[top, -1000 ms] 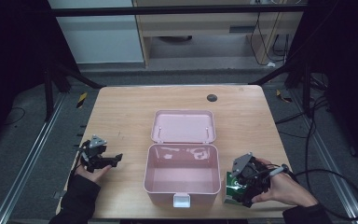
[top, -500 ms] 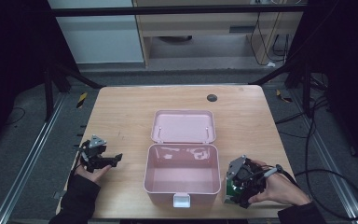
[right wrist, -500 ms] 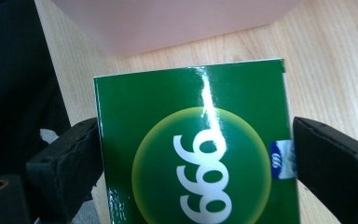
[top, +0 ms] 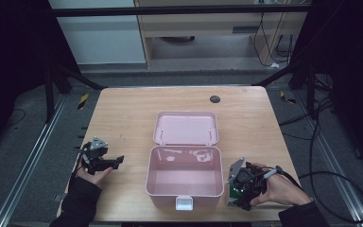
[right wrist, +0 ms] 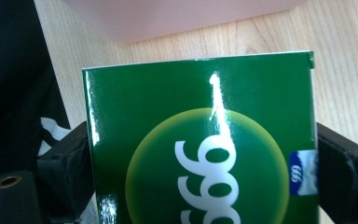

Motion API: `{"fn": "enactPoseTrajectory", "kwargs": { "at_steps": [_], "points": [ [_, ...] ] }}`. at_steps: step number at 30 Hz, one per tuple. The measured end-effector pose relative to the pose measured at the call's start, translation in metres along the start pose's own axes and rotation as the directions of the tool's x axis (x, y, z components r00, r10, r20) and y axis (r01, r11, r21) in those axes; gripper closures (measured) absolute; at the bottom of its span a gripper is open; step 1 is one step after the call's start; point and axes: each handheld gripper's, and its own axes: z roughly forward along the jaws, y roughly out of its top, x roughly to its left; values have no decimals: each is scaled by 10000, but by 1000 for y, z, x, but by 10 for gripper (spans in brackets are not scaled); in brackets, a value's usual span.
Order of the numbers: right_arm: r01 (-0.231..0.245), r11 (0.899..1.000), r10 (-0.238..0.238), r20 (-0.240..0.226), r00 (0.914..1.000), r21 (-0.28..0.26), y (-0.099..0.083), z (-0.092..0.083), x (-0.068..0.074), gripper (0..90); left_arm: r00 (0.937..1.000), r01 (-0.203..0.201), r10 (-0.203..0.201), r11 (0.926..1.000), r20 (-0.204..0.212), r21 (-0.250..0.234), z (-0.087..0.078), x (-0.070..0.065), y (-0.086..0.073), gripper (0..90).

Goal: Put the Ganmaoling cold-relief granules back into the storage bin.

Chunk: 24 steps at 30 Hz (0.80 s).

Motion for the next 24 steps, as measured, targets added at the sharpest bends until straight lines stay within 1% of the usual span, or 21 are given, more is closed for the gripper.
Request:
{"fn": "enactPoseTrajectory", "kwargs": {
  "at_steps": [1,3,5,11,15,20,21,22,24],
  "points": [
    [0,10000,0,0,10000,0,0,0,0,99,10000,-24,24,10000,-1,-1,0,0,0,204],
    [-195,9997,193,-136,9997,-156,-4,2,-1,113,10000,-25,25,10000,-10,8,0,0,0,205],
    [-185,9996,184,-50,9998,-223,-4,2,-1,128,10000,-32,32,10000,-14,18,0,0,0,205],
    [-126,9997,125,-76,9999,-185,-5,0,-2,149,10000,-12,12,10000,-14,2,0,0,0,207],
    [-245,9995,242,-121,9996,-203,-5,-1,-1,157,10000,-10,10,10000,-12,4,0,0,0,206],
    [-123,9999,124,83,9999,-95,-8,-4,-4,159,10000,-49,49,10000,-21,19,0,0,0,207],
    [-176,9998,177,116,9998,-126,-9,-5,-5,159,10000,-46,46,10000,-17,23,0,0,0,207],
    [-348,9992,350,122,9993,-200,-10,-11,-6,159,10000,-46,46,10000,-6,53,0,0,0,206],
    [-354,9989,361,217,9991,-319,-10,-17,-6,159,10000,-52,52,10000,-6,62,1,0,0,206]
  ]
}}
